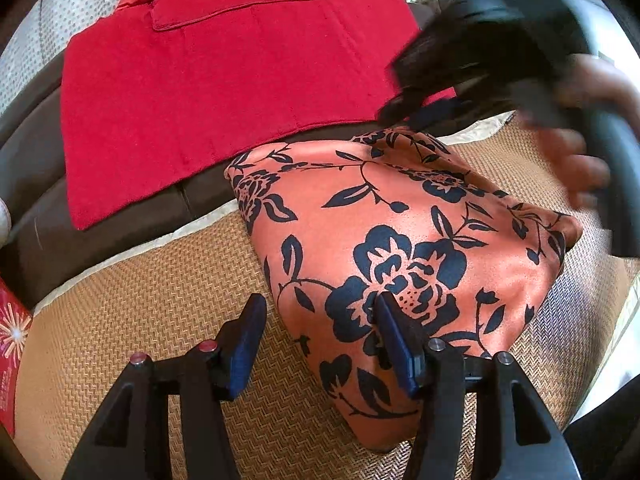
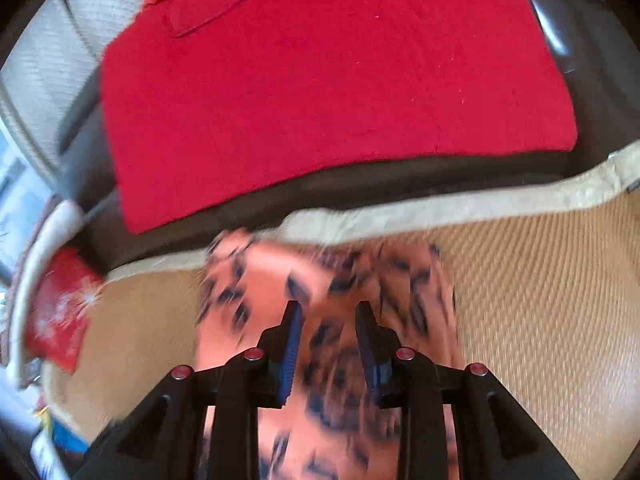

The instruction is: Fold small clothes

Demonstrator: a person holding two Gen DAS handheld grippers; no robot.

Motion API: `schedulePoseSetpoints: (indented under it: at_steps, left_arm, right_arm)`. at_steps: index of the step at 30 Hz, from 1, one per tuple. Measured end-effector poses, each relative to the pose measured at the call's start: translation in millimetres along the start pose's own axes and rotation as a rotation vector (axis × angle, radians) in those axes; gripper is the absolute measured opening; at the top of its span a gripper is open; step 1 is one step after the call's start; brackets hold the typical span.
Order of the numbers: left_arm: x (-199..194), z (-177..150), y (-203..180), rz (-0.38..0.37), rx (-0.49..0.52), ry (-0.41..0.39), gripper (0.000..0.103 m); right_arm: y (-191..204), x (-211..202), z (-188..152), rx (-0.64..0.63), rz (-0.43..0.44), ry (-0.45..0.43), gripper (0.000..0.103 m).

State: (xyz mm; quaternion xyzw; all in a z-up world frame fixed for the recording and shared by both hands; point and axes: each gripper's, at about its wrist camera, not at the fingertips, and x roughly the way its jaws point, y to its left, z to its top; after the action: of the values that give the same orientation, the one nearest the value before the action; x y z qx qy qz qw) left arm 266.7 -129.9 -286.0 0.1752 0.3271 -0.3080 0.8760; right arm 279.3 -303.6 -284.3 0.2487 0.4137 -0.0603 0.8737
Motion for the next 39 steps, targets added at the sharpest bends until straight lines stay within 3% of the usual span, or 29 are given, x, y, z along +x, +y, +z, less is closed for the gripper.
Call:
schedulePoseSetpoints:
  at_steps: [2,4,10,13,15,17,18,19,27,31,35,39]
  left_arm:
    - [1,0,0,0.001,0.006,-0.003,0.059]
    - [2,2,1,-0.001,0.001,-0.004,0.059]
    - [3,2,1,-0.003,0.001,-0.004,0.059]
    - [4,2,0,0.0,0.002,-0.007,0.059]
    - [3,2,0,0.003,0.003,-0.009,0.059]
    - [4,2,-1,0.013,0.004,-0.008,0.059]
    - [4,2,-1,0.021,0.005,-0.007,0.059]
    - [4,2,-1,0.015,0.004,-0.005,0.059]
    - [-2,8,7,-0.013,-0.044,0.004,0.064]
    - [-11,15,35,-0.043,-0.18,-0.022,0.067]
    - [-5,16,41,-0.023,-0.226,-0.017,0.068]
    - [22,11,21,0.044,-0.128,0.062,0.068]
  right_arm:
    - [-13,29,5,0.04,-0.006,0.048,0.031]
    - [-28,71,2,0.092,-0.03,0.165,0.031]
    - [-23,46,16,0.046,0.044,0.121,0.032]
    - [3,40,20,-0.008,0.192,0.083,0.032]
    - [19,52,19,-0.029,0.237,0.116,0.033]
    - [27,74,10,-0.049,0.239,0.192,0.048]
    - [28,93,2,-0.051,0.226,0.25,0.048]
    - [27,98,0,-0.047,0.225,0.247,0.048]
    - [-15,17,-15,0.028,0.24,0.107,0.048]
    - [-45,-35,-35,0.063,0.143,0.025,0.049]
    - [-66,-60,-72,0.086,0.097,0.054,0.05]
    - [-73,-39,-102,0.066,0.076,0.106,0.05]
